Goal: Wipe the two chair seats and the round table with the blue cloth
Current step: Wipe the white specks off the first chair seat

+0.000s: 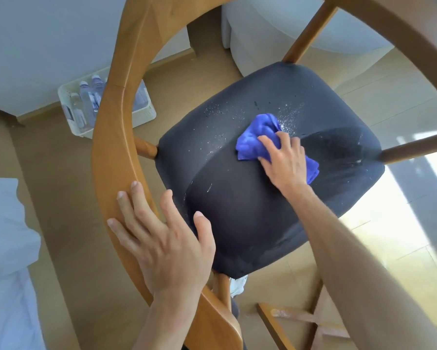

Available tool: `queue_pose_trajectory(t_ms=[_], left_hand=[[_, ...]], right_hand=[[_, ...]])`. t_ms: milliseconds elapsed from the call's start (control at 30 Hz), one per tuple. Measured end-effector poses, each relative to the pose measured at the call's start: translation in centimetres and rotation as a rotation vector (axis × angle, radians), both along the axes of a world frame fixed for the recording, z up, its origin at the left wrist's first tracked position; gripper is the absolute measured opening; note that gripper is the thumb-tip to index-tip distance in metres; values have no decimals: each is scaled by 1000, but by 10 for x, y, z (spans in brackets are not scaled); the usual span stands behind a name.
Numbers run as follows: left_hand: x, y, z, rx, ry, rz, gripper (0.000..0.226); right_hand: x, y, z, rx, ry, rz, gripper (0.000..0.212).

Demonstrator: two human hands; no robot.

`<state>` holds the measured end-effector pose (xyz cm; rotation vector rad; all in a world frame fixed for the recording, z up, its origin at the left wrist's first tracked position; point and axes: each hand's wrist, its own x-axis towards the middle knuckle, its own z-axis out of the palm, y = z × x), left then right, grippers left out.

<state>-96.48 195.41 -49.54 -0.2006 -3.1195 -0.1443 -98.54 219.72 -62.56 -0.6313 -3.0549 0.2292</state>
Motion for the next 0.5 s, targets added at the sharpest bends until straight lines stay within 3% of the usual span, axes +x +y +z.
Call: queue_pose_trajectory(t_ms=[300,500], left_hand=[[0,2,-1,-5,14,1,56],[0,2,-1,7,8,-2,57]], right_hand=[[13,95,2,-31,-56,-568,45],[-5,68,2,-68,-35,-550,45]])
